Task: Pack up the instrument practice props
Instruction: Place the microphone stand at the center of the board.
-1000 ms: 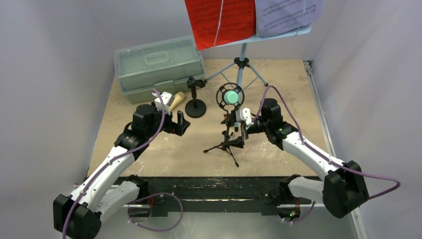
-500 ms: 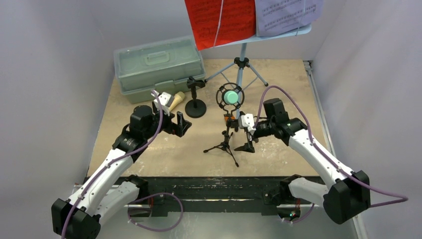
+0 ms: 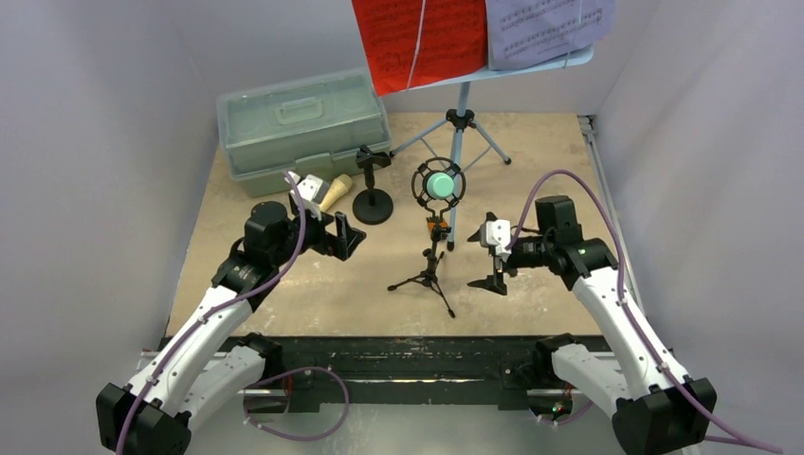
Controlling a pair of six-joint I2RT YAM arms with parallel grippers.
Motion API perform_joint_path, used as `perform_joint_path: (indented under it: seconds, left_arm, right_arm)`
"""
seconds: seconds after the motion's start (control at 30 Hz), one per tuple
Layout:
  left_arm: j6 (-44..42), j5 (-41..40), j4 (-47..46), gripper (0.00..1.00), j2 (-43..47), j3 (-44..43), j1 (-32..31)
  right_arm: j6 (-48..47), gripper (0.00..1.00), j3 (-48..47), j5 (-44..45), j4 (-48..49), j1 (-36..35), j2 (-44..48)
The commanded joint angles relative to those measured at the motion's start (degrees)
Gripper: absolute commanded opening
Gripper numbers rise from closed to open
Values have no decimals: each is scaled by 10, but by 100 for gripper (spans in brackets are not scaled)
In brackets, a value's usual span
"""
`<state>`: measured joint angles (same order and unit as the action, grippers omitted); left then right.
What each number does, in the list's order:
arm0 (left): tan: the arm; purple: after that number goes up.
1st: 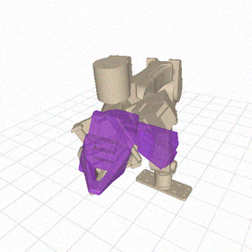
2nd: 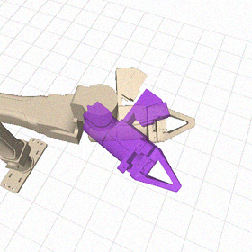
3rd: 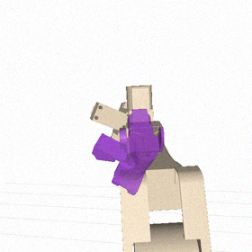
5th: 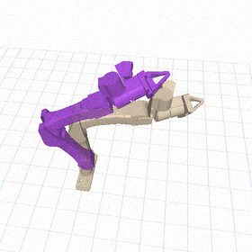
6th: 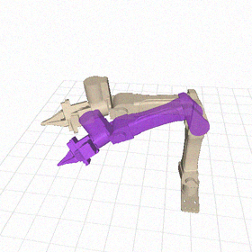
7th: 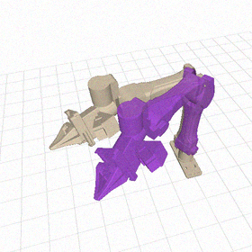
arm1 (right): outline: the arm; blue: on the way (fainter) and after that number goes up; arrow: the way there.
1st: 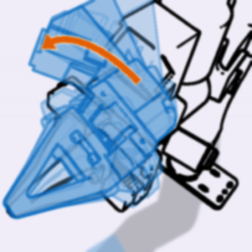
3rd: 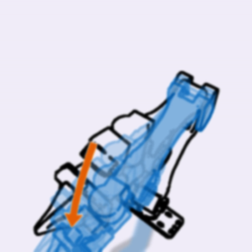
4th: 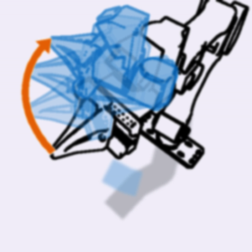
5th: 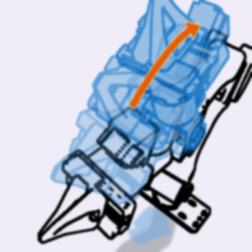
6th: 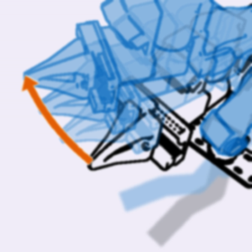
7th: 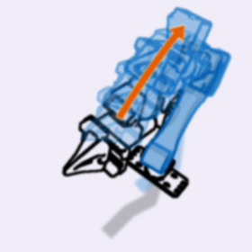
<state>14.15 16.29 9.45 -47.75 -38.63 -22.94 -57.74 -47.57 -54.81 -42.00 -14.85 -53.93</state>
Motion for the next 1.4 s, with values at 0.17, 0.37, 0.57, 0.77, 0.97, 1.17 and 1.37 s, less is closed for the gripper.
perform_joint_path:
  seconds: [0.17,0.37,0.57,0.77,0.97,1.17,1.37]
  left_arm:
    - [22,15,-30,100,0,0,4]
    - [41,21,-34,100,-6,5,4]
    - [74,33,-52,100,0,20,4]
    - [140,65,-86,100,15,50,4]
    - [164,91,-82,100,34,54,4]
    - [175,115,-86,100,43,40,1]
    - [188,87,-66,100,40,-7,-49]
  right_arm:
    - [-18,99,16,-3,-55,40,19]
    - [-49,99,4,23,-90,43,-9]
    - [-38,99,19,52,-69,44,4]
    - [-32,99,25,68,-60,44,11]
    - [-32,99,28,72,-58,44,12]
    - [-32,99,29,75,-56,44,12]
    - [-31,99,30,76,-56,44,10]
